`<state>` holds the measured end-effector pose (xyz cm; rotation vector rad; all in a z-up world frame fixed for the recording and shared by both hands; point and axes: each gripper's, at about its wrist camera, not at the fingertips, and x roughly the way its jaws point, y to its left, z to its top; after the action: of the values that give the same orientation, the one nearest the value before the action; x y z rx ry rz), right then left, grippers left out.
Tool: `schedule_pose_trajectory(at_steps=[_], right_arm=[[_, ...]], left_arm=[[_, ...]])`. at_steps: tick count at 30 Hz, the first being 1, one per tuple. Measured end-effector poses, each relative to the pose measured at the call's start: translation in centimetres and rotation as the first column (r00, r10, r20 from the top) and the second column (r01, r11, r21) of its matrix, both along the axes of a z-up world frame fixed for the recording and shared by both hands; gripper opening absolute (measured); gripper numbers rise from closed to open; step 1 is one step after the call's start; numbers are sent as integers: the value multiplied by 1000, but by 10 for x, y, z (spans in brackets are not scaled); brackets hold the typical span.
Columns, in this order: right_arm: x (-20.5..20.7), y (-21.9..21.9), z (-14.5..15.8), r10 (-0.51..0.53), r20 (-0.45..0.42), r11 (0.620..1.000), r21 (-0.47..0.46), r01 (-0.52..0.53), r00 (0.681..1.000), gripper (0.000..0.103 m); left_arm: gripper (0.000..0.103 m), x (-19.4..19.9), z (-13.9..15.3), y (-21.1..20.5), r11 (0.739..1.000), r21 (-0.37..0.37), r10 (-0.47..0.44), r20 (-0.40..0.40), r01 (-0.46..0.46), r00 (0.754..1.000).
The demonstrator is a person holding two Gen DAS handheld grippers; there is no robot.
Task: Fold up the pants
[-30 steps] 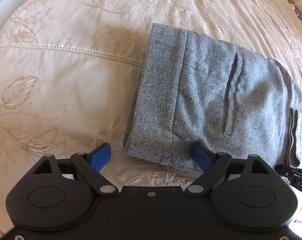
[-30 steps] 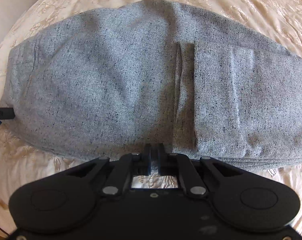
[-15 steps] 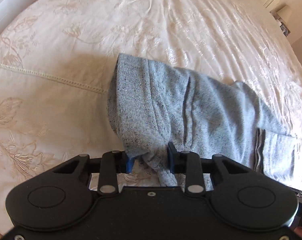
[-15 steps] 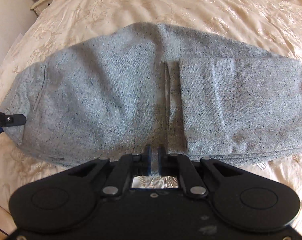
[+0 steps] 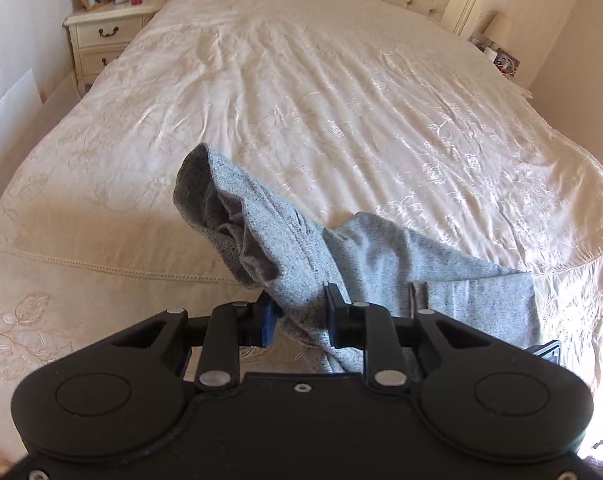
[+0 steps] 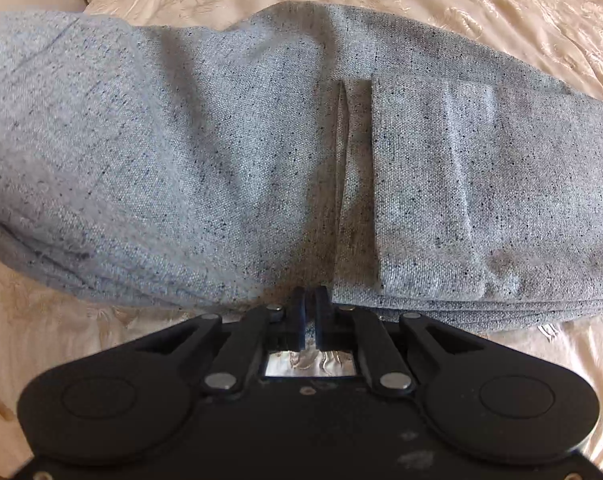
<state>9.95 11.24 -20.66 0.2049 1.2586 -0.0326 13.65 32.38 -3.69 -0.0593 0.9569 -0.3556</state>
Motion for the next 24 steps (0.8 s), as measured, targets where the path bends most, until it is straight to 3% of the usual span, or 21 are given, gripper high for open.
schedule_pose_trajectory(at_steps=[5, 10, 11, 14, 17, 19, 24], right_arm=[[-18, -39, 32, 0, 56, 986, 167, -9, 998, 7], [-50, -107, 66, -52, 113, 979, 202, 28, 992, 7], [-57, -124, 70, -65, 120, 980, 192, 41, 991, 7], [-71, -173, 71, -101, 108, 985, 149, 84, 989, 7], [-81, -220, 65, -147, 85, 984, 117, 136, 986, 10], [-87, -244, 62, -159, 75, 984, 98, 151, 985, 11], [-77, -277, 68, -136, 126, 990, 62, 129, 983, 23]], left_arm=[[26, -16, 46, -57, 998, 43, -58, 107, 53, 993], [13, -35, 62, -147, 983, 21, -184, 155, 183, 971], [1, -38, 60, -168, 975, 7, -219, 151, 221, 964], [2, -45, 38, -244, 947, -53, -312, 101, 318, 945], [6, -56, 10, -302, 932, -36, -360, 43, 362, 932], [15, -61, -5, -317, 931, -14, -365, 1, 364, 931], [18, -52, -29, -291, 966, 97, -231, -90, 239, 969]])
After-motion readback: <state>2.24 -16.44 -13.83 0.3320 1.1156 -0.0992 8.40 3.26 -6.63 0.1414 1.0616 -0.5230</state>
